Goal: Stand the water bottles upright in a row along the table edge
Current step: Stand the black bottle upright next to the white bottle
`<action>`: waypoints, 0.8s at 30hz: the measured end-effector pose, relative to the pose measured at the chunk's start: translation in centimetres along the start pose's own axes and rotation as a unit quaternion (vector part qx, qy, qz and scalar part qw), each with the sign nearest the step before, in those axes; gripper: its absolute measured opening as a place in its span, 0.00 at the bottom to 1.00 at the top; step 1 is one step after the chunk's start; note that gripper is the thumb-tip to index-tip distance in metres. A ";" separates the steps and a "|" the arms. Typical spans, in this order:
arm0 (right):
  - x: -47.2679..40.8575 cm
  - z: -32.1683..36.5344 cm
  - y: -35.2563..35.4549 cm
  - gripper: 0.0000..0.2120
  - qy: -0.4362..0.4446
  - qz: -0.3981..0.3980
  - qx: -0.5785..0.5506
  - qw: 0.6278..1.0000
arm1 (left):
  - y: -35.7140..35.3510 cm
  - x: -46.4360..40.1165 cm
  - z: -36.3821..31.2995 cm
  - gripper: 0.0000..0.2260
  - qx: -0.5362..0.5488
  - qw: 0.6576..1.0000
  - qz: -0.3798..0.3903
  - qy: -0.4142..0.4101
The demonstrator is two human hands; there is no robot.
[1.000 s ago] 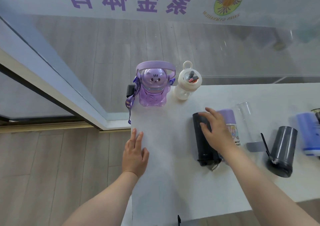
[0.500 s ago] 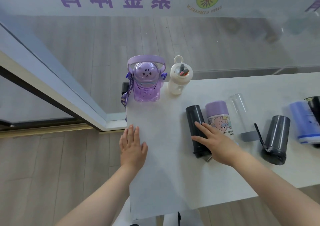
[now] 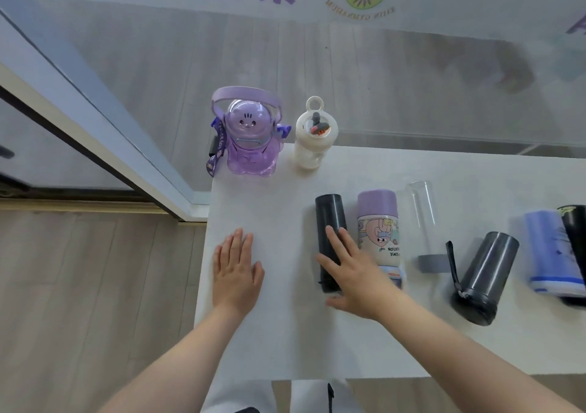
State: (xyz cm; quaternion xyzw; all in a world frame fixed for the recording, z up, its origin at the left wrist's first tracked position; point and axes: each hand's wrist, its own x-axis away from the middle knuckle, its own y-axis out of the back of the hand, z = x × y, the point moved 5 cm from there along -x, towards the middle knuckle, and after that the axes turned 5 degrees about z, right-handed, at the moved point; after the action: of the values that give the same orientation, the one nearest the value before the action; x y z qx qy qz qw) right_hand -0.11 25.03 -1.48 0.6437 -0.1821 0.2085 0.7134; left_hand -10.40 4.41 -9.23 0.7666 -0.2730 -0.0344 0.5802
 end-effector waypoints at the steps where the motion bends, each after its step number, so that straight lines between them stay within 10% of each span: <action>1: -0.1 -0.1 -0.4 0.40 -0.001 -0.013 0.005 1.000 | -0.1 0.0 0.0 0.28 -0.005 1.000 -0.005 0.000; 9: -0.2 -0.1 -0.3 0.27 0.027 -0.081 -0.079 0.993 | -0.1 0.0 -0.1 0.28 -0.018 0.999 -0.030 0.007; 18: 0.7 -2.7 8.1 0.40 0.055 0.080 -0.231 0.968 | -0.2 0.0 -0.2 0.28 -0.030 0.999 -0.027 0.017; 24: -0.8 -5.0 12.3 0.26 0.020 0.098 -0.329 0.939 | -0.2 -0.1 -0.2 0.28 -0.030 0.999 -0.021 0.020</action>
State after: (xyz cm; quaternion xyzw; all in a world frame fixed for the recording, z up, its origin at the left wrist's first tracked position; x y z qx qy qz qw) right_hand -7.32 30.98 7.94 0.3476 -0.2885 0.2186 0.8650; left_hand -10.37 4.67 -9.36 0.7549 -0.2441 -0.0392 0.6075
